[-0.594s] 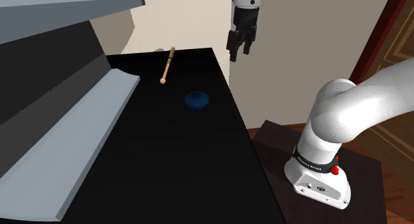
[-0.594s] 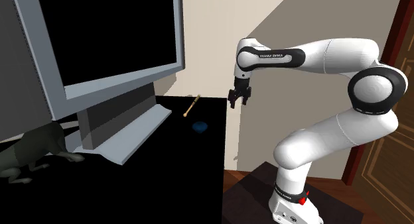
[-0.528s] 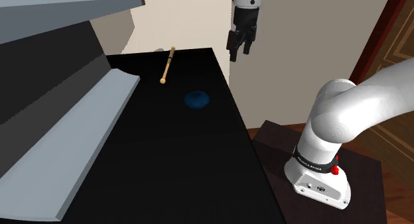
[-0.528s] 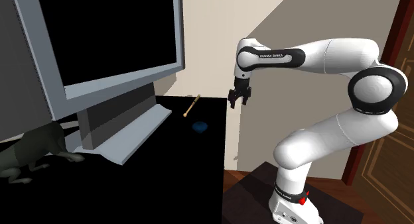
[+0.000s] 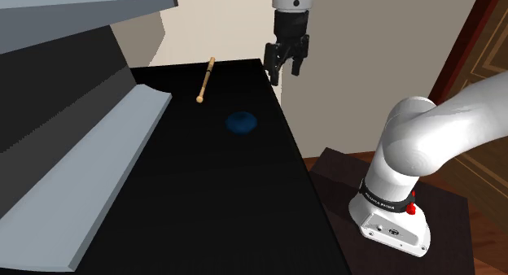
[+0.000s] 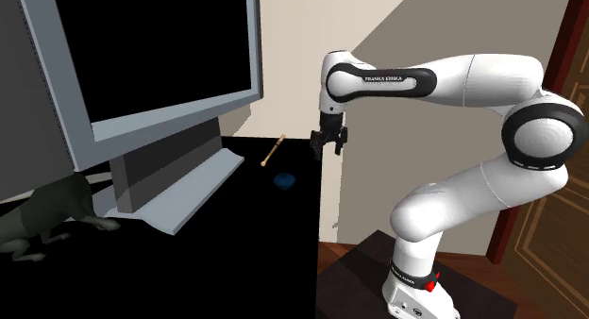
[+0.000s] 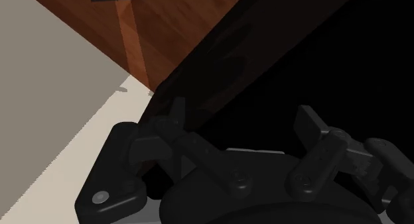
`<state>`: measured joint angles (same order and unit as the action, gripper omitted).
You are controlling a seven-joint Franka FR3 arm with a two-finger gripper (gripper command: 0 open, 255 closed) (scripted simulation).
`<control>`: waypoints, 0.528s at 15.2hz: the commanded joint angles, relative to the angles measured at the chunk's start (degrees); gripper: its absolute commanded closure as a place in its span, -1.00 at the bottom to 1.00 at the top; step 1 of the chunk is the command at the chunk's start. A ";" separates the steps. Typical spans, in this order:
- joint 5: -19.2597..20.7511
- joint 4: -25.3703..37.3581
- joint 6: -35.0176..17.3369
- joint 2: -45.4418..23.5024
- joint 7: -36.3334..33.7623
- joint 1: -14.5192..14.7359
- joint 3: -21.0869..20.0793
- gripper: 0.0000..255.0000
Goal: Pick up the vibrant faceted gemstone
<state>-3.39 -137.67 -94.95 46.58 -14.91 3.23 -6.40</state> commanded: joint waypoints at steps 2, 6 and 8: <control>-3.14 1.47 1.45 -0.49 -6.08 0.99 -4.31 -1.00; -6.79 4.50 2.41 -2.84 -13.69 1.77 -9.71 -1.00; -8.42 6.45 2.72 -4.49 -17.51 1.96 -12.40 -1.00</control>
<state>-11.01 -132.30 -92.39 43.03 -30.42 5.14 -17.51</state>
